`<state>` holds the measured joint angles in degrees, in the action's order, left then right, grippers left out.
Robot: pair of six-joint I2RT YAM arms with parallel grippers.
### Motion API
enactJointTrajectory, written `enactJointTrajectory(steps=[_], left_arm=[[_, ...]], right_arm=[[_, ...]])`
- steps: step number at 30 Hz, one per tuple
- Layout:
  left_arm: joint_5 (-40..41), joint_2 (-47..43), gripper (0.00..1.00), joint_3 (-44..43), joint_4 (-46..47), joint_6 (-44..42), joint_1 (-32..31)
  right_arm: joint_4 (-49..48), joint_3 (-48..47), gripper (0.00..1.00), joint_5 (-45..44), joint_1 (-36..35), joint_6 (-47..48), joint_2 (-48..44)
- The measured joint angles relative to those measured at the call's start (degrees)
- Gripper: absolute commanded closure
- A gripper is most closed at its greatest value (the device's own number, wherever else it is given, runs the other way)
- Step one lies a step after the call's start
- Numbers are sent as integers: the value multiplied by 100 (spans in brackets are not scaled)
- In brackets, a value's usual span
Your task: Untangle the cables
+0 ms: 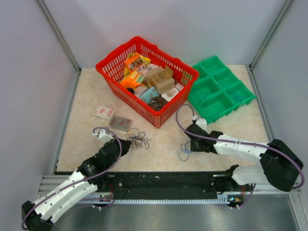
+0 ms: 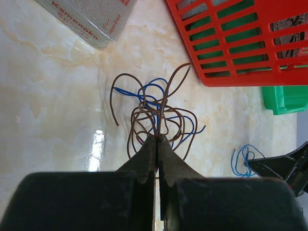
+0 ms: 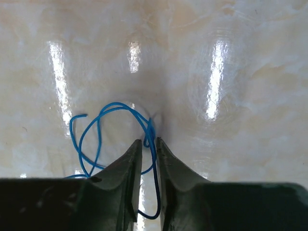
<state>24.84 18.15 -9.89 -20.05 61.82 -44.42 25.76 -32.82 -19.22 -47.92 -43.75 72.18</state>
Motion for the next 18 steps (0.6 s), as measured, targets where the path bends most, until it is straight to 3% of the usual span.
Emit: enactJointTrajectory(steps=[2,7,12,18], left_arm=[[0,0,100,0,4,-2,-2],[0,0,100,0,9,0,-2],[0,0,100,0,13,-2,-2],[-22,-2,100,0,39,-11,-2]], right_arm=[[0,0,100,-2,4,4,2],[33,0,100,-94,4,11,-129],[125,-70,100,-483,125,72,-949],[232,-702,100,-590,1399,354,-1676]])
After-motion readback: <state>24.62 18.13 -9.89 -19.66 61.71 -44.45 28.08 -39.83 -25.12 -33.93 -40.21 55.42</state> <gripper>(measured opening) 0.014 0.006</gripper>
